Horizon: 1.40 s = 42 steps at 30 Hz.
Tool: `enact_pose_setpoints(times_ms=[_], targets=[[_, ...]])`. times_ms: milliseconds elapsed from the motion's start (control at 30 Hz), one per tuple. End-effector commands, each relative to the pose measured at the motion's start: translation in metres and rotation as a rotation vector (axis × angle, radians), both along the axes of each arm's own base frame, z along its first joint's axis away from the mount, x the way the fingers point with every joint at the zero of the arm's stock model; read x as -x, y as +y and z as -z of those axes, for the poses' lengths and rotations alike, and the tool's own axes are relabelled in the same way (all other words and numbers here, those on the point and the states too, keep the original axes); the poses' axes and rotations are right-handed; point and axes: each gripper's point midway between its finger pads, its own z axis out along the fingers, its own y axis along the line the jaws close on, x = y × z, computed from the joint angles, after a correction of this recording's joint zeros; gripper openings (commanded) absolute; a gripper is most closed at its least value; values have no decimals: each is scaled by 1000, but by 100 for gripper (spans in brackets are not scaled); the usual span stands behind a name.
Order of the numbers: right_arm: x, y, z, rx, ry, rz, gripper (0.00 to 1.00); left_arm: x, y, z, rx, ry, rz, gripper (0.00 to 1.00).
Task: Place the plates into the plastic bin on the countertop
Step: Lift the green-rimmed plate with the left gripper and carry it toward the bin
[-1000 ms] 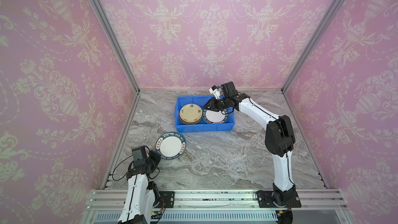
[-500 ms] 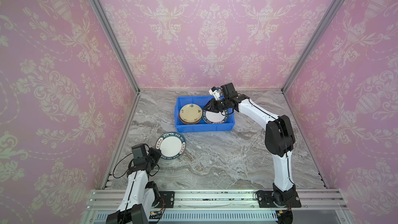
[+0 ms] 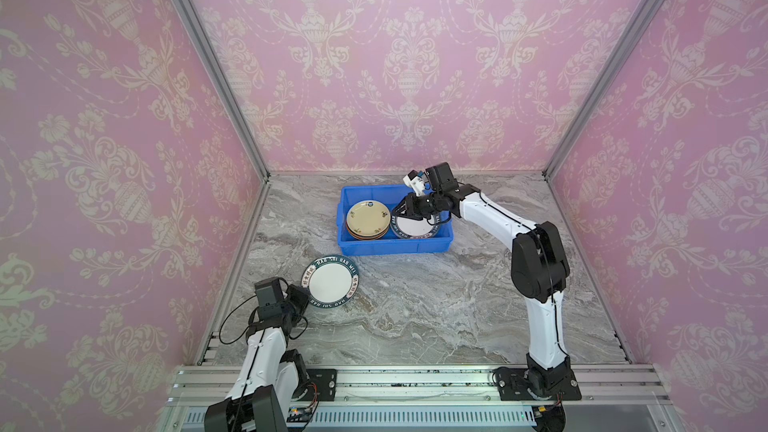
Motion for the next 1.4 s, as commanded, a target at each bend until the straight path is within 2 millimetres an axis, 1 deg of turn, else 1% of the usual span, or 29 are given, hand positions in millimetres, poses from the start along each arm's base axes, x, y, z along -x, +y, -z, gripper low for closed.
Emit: enact_pose_setpoints(times_ms=[0,267,300,367,600,667,800,933,1033,1133,1367], targets=[[2,1,-10,-20,-25,-15,26,17,-3,18,28,76,-17,10],[3,-1,-13,-21,-30,-13,26,16,-2,13,20,74,-15,2],[4,0,-15,-22,-33,-15,26,15,-2,10,15,70,-10,0],[4,-1,-18,-19,-40,-19,26,15,-1,2,-4,68,2,0],[-4,-16,-33,-2,-78,14,26,24,9,-47,-136,20,7,0],[-5,-19,-37,2,-83,18,26,24,9,-51,-138,2,4,0],[-4,-25,-45,9,-106,33,26,24,9,-54,-165,11,16,0],[-2,-30,-51,21,-119,42,26,20,9,-66,-179,-24,17,0],[-2,-35,-54,30,-130,52,26,18,13,-83,-222,-49,18,0],[-3,-40,-57,29,-137,64,26,13,19,-104,-279,-69,27,0],[-2,-49,-63,34,-155,82,26,-6,33,-161,-404,-121,43,0]])
